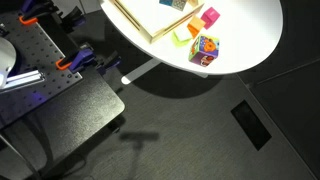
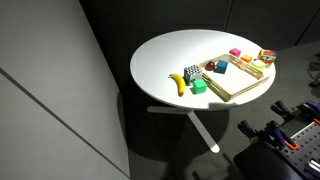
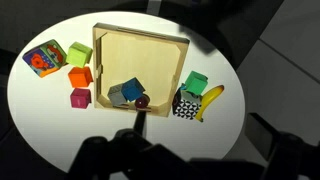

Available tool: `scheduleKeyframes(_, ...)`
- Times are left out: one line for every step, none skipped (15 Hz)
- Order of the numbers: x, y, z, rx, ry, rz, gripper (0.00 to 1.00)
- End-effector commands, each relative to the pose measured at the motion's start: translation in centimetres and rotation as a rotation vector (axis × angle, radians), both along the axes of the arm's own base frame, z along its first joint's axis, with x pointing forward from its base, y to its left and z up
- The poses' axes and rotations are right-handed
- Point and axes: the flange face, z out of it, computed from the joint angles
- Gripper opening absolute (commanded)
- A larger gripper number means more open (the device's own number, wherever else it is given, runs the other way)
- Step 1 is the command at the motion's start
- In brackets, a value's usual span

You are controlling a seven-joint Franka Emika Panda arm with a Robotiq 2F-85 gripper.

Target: Put the green block in the wooden box.

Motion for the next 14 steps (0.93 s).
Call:
scheduleKeyframes(0.0,0.0,0.1,0.000,0.000,0.000,1.00)
scheduleKeyframes(0.0,0.0,0.1,0.000,0.000,0.000,1.00)
scheduleKeyframes(0.0,0.0,0.1,0.000,0.000,0.000,1.00)
scheduleKeyframes(0.0,0.0,0.1,0.000,0.000,0.000,1.00)
scheduleKeyframes(0.0,0.0,0.1,0.000,0.000,0.000,1.00)
scheduleKeyframes(0.0,0.0,0.1,0.000,0.000,0.000,1.00)
scheduleKeyframes(0.0,0.0,0.1,0.000,0.000,0.000,1.00)
scheduleKeyframes(0.0,0.0,0.1,0.000,0.000,0.000,1.00)
scheduleKeyframes(0.0,0.0,0.1,0.000,0.000,0.000,1.00)
scheduleKeyframes(0.4,0.1,0.2,-0.001,-0.001,-0.003,1.00)
scheduleKeyframes(0.8,0.2,0.3,-0.001,-0.002,-0.007,1.00)
scheduleKeyframes(1.2,0.4,0.5,0.002,-0.001,-0.007,1.00)
scheduleKeyframes(1.5,0.5,0.6,0.001,-0.002,-0.009,1.00)
scheduleKeyframes(1.9,0.7,0.7,0.002,-0.002,-0.010,1.00)
